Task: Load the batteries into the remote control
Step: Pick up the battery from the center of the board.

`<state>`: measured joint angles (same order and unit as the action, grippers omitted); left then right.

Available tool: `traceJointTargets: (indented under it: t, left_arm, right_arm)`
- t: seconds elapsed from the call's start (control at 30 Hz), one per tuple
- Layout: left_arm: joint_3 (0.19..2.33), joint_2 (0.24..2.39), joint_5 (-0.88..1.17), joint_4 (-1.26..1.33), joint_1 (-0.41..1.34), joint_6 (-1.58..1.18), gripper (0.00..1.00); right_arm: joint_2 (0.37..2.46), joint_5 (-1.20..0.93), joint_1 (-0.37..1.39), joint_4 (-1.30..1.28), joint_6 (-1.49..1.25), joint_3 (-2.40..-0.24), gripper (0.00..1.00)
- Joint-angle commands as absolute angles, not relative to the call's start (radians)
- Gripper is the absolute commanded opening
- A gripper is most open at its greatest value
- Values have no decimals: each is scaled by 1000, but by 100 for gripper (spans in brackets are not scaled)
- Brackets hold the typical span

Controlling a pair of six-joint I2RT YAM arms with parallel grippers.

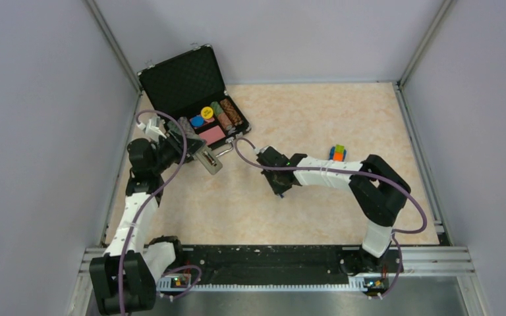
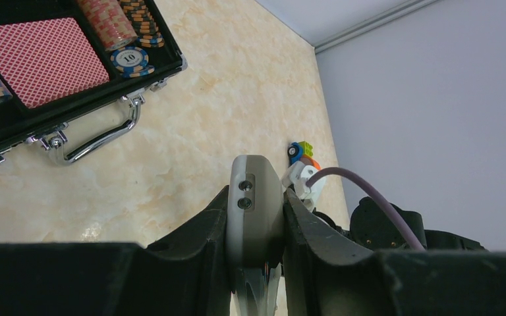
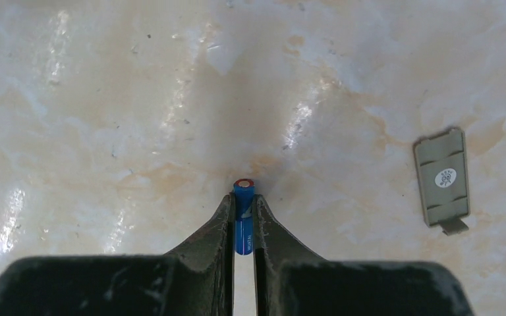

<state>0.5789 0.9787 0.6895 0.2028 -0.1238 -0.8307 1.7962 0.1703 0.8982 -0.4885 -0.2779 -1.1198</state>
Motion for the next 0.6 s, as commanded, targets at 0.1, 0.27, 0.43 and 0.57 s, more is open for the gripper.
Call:
traceJointTargets:
  t: [0.1,0.27,0.43,0.57]
  left_arm:
    - [580,953,711,229,-130,-824,0]
    - [587,953,713,228,-130,-823,0]
    - [583,956,706,229,-131,-824,0]
    - [585,968,706,235,-130,-826,0]
  right_arm:
    - [1814,298,892,-541,-392,-1086,16]
    - [1786,310,892,-541,-389,-1081,33]
    - [1769,288,892,-538,-374,-1060,30]
    - [1761,268,897,-541,-369,-1042,18]
